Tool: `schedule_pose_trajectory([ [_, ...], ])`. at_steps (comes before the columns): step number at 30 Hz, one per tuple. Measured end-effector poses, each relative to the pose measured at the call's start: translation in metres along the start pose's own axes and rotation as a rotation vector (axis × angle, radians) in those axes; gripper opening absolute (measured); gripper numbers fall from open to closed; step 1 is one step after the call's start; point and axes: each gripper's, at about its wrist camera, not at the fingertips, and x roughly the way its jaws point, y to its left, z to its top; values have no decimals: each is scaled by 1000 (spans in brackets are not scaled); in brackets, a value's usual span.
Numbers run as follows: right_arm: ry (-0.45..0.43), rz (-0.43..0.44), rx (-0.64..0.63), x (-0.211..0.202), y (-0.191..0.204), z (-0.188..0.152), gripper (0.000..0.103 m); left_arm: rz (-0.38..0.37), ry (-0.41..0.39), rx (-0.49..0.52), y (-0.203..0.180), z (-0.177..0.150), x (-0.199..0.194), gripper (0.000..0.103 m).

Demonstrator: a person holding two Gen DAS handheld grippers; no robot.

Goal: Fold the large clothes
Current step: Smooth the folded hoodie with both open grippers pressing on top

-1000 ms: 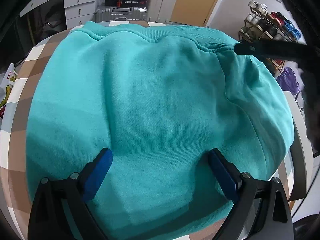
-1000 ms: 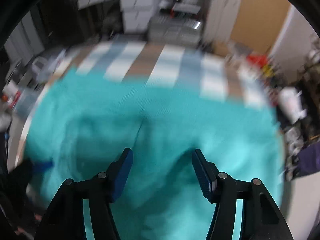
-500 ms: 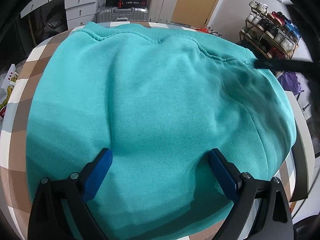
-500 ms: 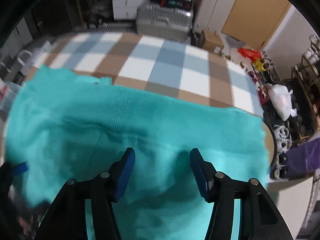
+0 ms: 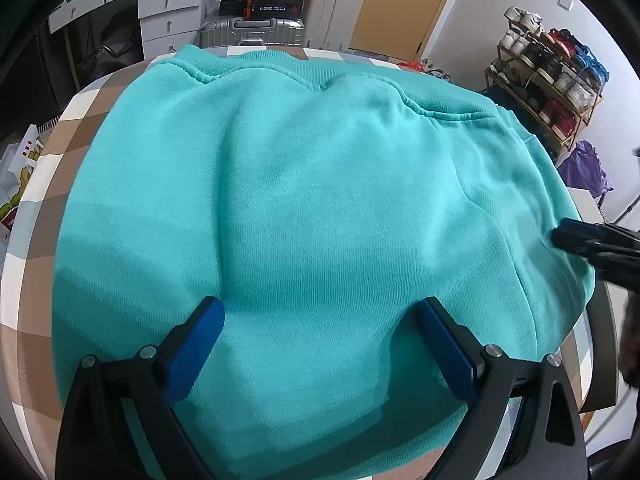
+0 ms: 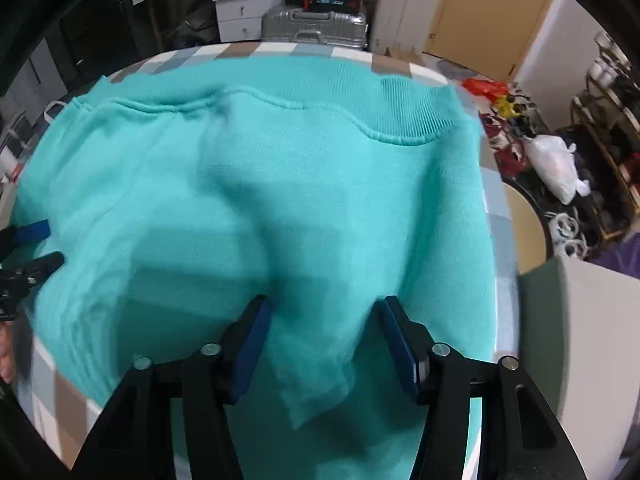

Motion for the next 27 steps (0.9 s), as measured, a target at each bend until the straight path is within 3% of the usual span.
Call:
schedule_pose_trajectory([
  [2, -96, 157, 79, -28, 12, -7, 50, 4, -7, 4, 0, -1, -1, 95],
  [5, -92, 250, 60, -28, 45, -18, 50, 7, -9, 2, -1, -1, -1, 95],
  [7, -20, 149, -19, 1, 74, -28, 50, 17, -3, 10, -2, -2, 0, 95],
  [9, -105, 96, -28, 10, 83, -36, 51, 18, -1, 9, -2, -3, -1, 95],
  [12, -136, 221, 218, 10, 54, -39, 51, 8, -1, 7, -1, -3, -1, 95],
  [13, -163, 225, 267, 3, 51, -46, 48, 5, 0, 5, -1, -3, -3, 95],
  [16, -295, 222, 304, -26, 54, -72, 48, 5, 6, 10, -4, -3, -14, 93],
  [18, -347, 232, 319, -47, 51, -78, 49, -14, -28, 96, -20, -1, -32, 89],
  [20, -465, 234, 356, -70, 45, -87, 66, -7, -121, 168, -35, 3, -60, 89],
  [21, -519, 205, 391, -78, 39, -92, 82, 24, -168, 177, -39, 9, -70, 90],
  [24, -540, 200, 422, -78, 27, -88, 85, 25, -222, 142, -39, 37, -72, 90],
  [27, -473, 183, 402, -61, 27, -81, 85, -16, -102, 95, -36, 62, -28, 89],
])
